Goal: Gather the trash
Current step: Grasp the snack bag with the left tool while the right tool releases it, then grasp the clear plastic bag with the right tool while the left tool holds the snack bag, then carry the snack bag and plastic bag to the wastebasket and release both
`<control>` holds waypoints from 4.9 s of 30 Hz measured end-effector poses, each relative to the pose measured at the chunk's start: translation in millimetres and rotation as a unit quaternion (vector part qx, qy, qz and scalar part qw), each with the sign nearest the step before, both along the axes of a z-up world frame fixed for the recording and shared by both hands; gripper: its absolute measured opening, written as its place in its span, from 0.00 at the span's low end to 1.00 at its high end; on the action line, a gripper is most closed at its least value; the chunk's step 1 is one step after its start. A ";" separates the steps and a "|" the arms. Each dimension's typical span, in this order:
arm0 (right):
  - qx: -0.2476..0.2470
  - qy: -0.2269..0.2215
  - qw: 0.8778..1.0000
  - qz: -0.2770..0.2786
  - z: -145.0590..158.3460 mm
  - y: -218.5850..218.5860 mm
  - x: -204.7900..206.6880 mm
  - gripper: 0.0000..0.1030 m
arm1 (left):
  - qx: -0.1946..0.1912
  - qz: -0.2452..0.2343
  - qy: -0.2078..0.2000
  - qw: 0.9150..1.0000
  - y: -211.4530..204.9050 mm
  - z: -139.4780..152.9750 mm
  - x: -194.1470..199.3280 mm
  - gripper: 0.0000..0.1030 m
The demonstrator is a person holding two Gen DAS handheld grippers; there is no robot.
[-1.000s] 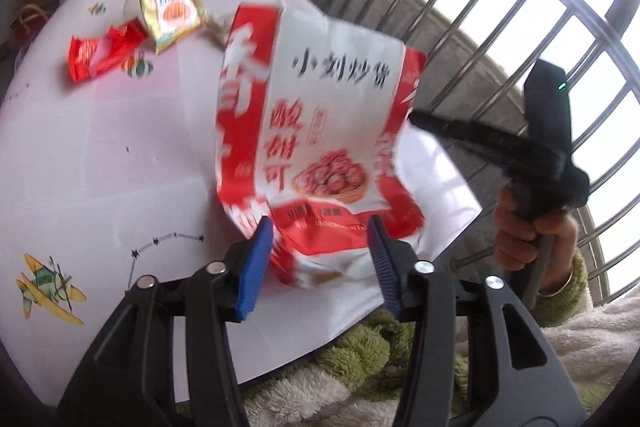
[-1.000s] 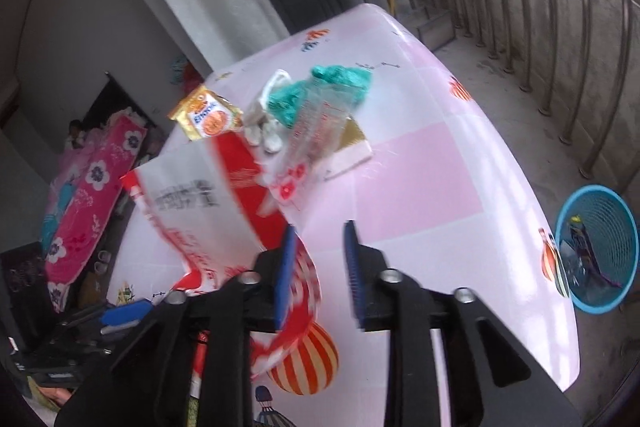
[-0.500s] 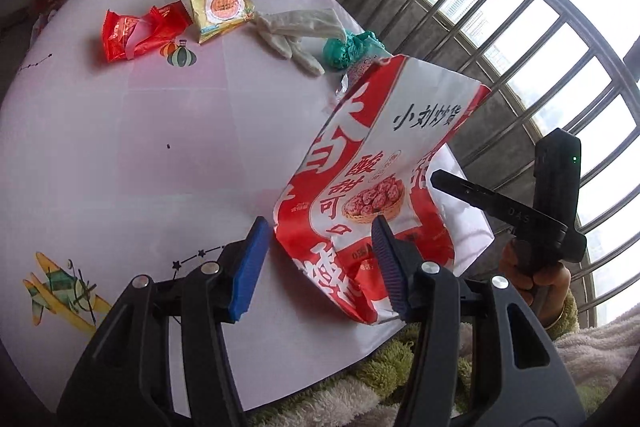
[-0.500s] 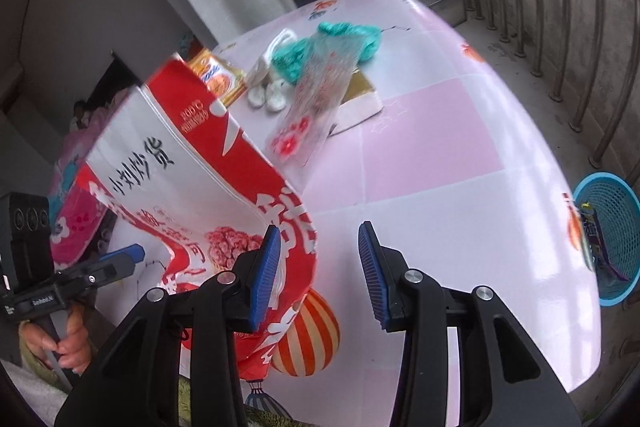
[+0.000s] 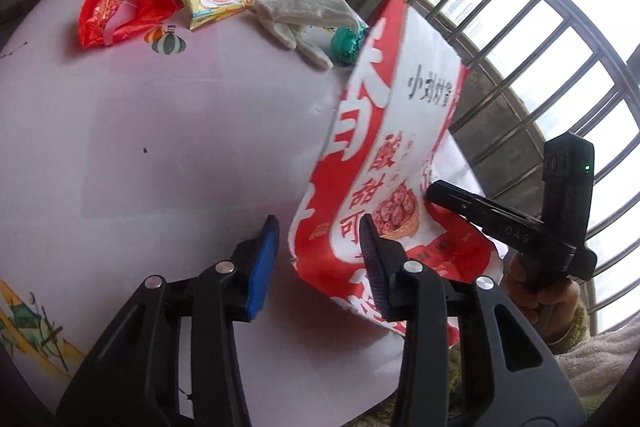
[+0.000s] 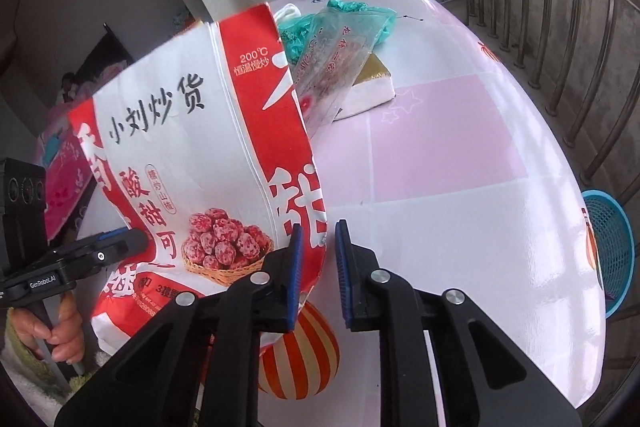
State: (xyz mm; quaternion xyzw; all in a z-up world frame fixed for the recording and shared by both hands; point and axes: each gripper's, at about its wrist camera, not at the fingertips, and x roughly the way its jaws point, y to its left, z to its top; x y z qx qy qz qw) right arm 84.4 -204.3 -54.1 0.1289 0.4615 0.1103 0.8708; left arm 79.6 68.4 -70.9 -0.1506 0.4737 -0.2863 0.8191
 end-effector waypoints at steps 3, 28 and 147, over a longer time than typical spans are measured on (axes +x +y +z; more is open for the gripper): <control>0.002 -0.002 1.000 -0.002 0.5 0.3 -0.4 0.15 | -0.043 -0.002 0.005 0.999 2.0 0.4 -0.4 0.31; 0.150 -0.004 0.986 -0.067 18.3 -37.9 56.9 0.31 | 0.010 0.087 -0.053 0.995 54.6 15.3 -4.7 0.08; 0.152 0.041 0.788 -0.596 -169.1 -444.5 -102.9 0.19 | 0.194 -0.336 0.037 0.921 -611.7 -70.4 108.3 0.39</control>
